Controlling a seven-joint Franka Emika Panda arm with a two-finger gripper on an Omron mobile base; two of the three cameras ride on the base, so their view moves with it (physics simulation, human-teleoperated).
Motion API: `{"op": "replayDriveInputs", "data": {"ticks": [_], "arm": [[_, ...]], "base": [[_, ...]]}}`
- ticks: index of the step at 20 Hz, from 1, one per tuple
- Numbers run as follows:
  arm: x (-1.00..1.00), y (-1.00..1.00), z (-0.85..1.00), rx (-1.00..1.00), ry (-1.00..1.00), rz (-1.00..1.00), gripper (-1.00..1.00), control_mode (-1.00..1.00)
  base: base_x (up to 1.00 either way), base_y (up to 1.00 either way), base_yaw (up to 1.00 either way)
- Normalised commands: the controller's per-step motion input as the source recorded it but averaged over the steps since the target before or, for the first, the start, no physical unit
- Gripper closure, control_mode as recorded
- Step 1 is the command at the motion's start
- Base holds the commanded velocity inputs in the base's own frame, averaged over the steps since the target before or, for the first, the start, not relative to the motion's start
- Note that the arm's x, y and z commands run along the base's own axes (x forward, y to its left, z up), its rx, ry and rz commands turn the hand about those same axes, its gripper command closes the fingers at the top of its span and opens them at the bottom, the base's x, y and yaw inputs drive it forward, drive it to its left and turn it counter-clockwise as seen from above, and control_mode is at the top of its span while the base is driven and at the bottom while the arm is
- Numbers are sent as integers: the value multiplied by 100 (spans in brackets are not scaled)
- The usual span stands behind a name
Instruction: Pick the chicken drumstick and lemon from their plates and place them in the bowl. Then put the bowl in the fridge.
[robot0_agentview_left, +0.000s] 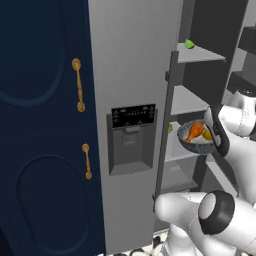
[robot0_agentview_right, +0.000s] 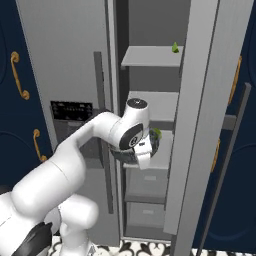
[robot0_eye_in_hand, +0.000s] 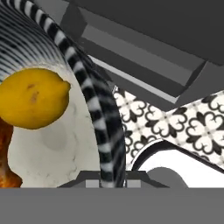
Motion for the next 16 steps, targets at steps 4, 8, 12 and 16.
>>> {"op": "replayDriveInputs", "data": {"ticks": [4,8,12,16], "arm": [[79,-20,38,0,-5,-30,100,-100],[97,-4,47,0,-14,-16,100,-100],[93,0,51,0,-24,0,100,-100],[74,0,12,0,-21,0,100,-100]], "base": [[0,0,0],[0,0,0],[0,0,0],[0,0,0]]}}
